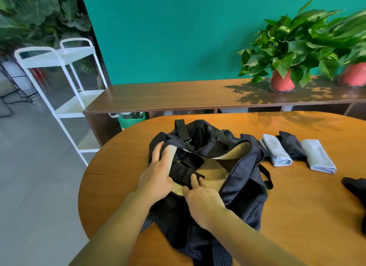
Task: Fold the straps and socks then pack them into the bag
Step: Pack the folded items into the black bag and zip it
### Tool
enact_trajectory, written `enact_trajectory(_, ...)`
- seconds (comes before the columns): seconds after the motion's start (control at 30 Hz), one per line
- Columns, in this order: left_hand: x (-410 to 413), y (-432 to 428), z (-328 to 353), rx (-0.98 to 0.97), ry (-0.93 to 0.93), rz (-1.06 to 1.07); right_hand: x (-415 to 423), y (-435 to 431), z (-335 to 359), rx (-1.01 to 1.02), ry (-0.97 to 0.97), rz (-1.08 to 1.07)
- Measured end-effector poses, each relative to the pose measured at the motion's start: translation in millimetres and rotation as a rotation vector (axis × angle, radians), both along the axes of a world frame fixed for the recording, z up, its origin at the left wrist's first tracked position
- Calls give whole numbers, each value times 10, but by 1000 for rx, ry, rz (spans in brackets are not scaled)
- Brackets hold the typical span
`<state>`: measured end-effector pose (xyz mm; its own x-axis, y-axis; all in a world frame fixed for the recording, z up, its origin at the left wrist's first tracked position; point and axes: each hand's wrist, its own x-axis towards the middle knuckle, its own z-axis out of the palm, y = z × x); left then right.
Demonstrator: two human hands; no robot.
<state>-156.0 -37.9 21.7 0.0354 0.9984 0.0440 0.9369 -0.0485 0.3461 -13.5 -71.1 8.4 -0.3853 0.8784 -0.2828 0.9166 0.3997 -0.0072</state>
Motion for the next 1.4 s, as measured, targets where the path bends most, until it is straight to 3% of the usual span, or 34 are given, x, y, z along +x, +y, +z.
enact_trajectory(0.3, 8, -15, 61, 42, -42, -5, -231, 376, 16, -5, 20, -92)
enact_trajectory(0.57, 33, -22, 127, -47, -5, 15, -97, 322, 182, -30, 226, -109)
enact_trajectory(0.87, 54, -39, 51, 11, 27, 69, 914, -39, 333, 658, 652, -62)
enact_trajectory(0.97, 68, 50, -81, 44, 0, 96, 1532, -100, 317, 770, 523, -203)
enact_trajectory(1.1, 193, 151, -215, 107, -83, 69, 2336, -228, 160, 767, 316, -498)
enact_trajectory(1.27, 305, 170, -241, 95, -79, 104, 2962, -266, -19, 354, -50, -1024)
enact_trajectory(1.4, 310, 164, -213, 48, -46, 130, 3190, -238, -137, 247, -74, -1255)
